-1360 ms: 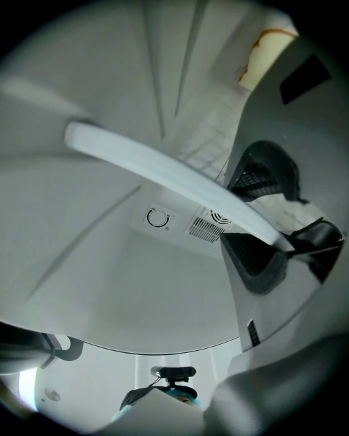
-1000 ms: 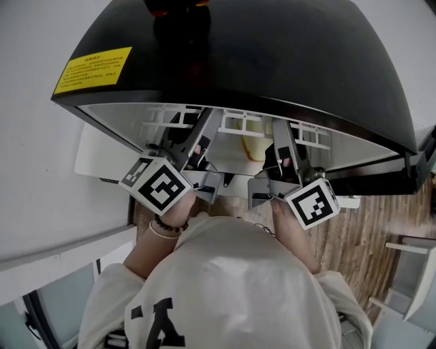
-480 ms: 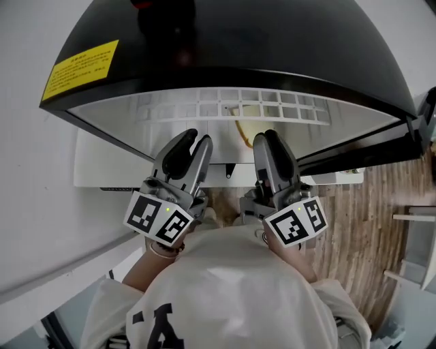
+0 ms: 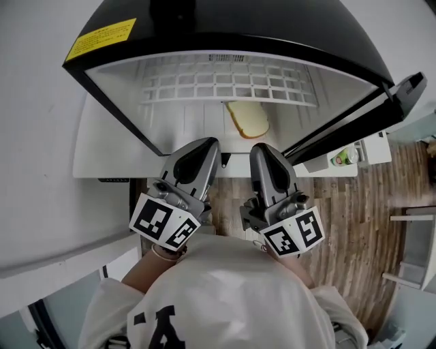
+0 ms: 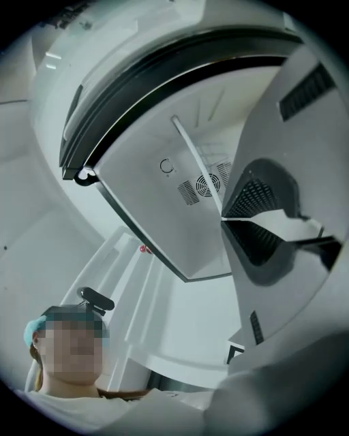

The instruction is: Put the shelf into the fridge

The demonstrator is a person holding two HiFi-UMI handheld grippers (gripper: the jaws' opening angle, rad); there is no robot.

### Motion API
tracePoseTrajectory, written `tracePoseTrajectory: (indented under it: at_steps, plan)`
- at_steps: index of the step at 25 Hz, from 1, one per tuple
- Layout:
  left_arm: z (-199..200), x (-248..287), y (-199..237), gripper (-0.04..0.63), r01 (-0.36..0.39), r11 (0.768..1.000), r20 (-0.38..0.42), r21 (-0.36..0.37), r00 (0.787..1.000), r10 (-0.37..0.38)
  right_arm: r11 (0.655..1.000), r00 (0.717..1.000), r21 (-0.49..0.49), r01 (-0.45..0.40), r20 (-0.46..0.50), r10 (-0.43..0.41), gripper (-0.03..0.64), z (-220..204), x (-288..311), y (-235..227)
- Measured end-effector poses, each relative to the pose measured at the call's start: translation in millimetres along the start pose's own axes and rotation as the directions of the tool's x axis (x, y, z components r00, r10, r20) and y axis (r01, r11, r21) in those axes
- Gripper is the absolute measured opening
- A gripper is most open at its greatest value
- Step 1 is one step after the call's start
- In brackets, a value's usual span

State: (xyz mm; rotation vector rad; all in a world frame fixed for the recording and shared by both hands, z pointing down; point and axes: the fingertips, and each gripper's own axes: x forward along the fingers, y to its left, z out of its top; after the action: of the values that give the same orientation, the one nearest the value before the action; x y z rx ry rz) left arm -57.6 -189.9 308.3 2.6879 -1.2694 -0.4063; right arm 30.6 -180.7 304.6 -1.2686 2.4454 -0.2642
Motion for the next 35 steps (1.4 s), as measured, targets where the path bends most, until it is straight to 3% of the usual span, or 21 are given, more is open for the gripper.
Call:
tracePoseTrajectory:
  at_steps: [20,35]
  plan:
    - [-32.1,-90.0,-191.7,0.008,-0.108,0.994,0.044,0.004,0.993,0.107,0.986,0.985,-0.049,-0.159,-0.078,0.155,0.037,27.6,-194.7,48.3]
    - [-30.6,-130.6,-239.3,0.008,-0.134,0.99,0.054,0.034,0.99,0.132,0.973,0.971,-0.013,-0.231,-0.063,0.229,0.037,34.2,-242.1,81.7]
